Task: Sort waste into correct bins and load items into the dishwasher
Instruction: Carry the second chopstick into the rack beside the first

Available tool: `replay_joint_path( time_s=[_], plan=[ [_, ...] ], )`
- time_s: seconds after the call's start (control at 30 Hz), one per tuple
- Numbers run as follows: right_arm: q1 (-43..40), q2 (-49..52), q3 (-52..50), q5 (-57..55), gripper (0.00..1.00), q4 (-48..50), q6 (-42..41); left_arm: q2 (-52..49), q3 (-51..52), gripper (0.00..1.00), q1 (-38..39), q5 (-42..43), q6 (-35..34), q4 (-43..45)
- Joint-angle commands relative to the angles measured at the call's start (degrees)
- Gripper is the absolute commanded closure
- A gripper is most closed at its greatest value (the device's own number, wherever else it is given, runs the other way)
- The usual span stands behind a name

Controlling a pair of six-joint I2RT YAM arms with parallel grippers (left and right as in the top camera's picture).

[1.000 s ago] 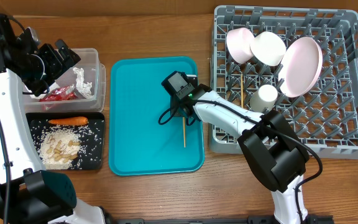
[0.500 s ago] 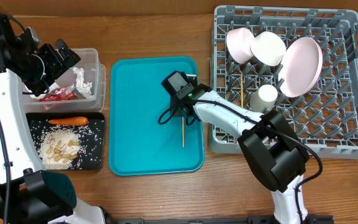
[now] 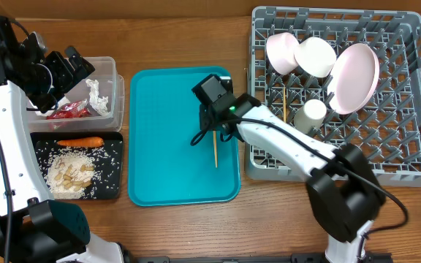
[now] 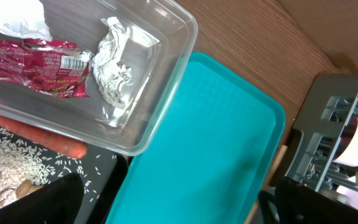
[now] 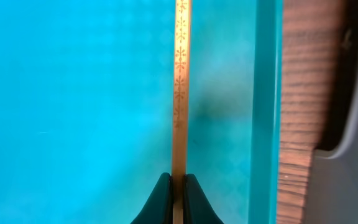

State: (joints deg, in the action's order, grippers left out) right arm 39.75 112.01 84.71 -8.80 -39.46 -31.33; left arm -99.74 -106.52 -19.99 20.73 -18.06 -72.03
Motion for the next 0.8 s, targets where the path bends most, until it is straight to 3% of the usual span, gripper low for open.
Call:
replay_joint_path(
  time_s=[0.0, 0.17, 0.47, 0.77],
  plan=[
    [-0.44, -5.20, 1.68, -0.39, 0.96, -0.81, 4.96, 1.14, -1.25, 0.00, 0.13, -0.39, -0.79, 0.07],
    [-2.32, -9.73, 1.68, -0.98, 0.96, -1.95, 9.07, 1.14, -1.25, 0.00, 0.13, -0.39, -0.79, 0.07],
    [-10.38, -15.82, 1.68, -1.03, 0.96, -9.29, 9.33, 1.14, -1.25, 0.00, 0.13, -0.39, -0.79, 0.07],
    [-16.31, -16.13, 1.62, -1.01, 0.96, -16.48, 15.37, 1.14, -1.25, 0.00, 0.13, -0.39, -0.79, 0.07]
  ],
)
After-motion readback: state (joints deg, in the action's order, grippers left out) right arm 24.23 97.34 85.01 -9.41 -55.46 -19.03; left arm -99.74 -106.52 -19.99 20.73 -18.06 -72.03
